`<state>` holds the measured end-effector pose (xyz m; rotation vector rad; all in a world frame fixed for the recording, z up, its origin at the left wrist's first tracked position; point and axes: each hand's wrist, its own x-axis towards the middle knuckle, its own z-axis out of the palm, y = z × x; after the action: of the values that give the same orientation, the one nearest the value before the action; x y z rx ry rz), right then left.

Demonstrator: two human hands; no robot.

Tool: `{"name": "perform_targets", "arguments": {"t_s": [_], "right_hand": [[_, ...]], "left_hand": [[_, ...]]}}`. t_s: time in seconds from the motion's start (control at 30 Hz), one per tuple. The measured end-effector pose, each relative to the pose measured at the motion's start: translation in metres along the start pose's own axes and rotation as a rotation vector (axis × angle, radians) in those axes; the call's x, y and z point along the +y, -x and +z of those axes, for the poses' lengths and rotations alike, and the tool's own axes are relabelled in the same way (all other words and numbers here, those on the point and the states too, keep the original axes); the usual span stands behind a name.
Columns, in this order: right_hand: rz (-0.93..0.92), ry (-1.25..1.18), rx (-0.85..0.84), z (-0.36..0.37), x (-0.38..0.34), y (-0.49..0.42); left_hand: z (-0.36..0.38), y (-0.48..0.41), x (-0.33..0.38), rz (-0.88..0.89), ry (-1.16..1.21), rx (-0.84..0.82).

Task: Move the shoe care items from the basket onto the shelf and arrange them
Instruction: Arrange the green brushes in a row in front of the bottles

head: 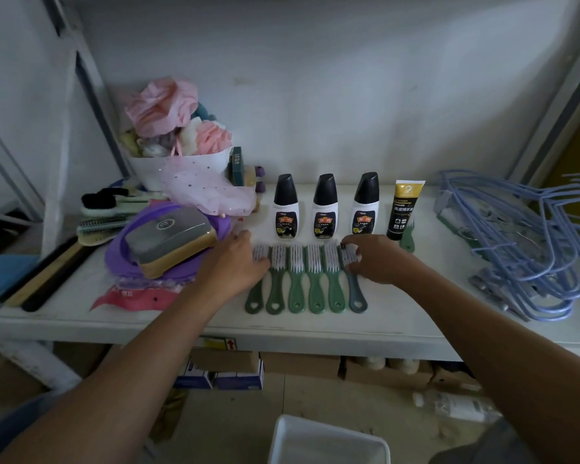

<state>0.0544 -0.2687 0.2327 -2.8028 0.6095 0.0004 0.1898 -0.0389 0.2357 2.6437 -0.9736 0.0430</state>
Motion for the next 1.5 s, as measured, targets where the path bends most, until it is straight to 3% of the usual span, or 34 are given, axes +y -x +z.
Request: {"name": "perform_targets", "arguments": {"t_s": [0.2, 0.67, 1.1, 1.2, 1.37, 1.5], "right_hand": [[0.013, -0.005, 0.017, 0.001, -0.005, 0.003], [0.006, 0.015, 0.002, 0.0, 0.001, 0.008], [0.051, 0.004, 0.011, -0.007, 0.02, 0.017], [0.144, -0.072, 0.035, -0.02, 0.03, 0.02], [0.317, 0.089, 0.016, -0.031, 0.056, 0.028], [0.356, 0.119, 0.001, -0.026, 0.069, 0.028]], "left_hand": [[0.006, -0.004, -0.003, -0.065, 0.043, -0.138], [-0.001, -0.001, 0.011, -0.119, 0.346, -0.23], [0.009, -0.001, 0.029, -0.081, 0.314, -0.211], [0.01, -0.003, 0.029, -0.079, 0.269, -0.24], [0.013, -0.004, 0.028, -0.077, 0.226, -0.236], [0.014, -0.005, 0.027, -0.084, 0.227, -0.242]]}}
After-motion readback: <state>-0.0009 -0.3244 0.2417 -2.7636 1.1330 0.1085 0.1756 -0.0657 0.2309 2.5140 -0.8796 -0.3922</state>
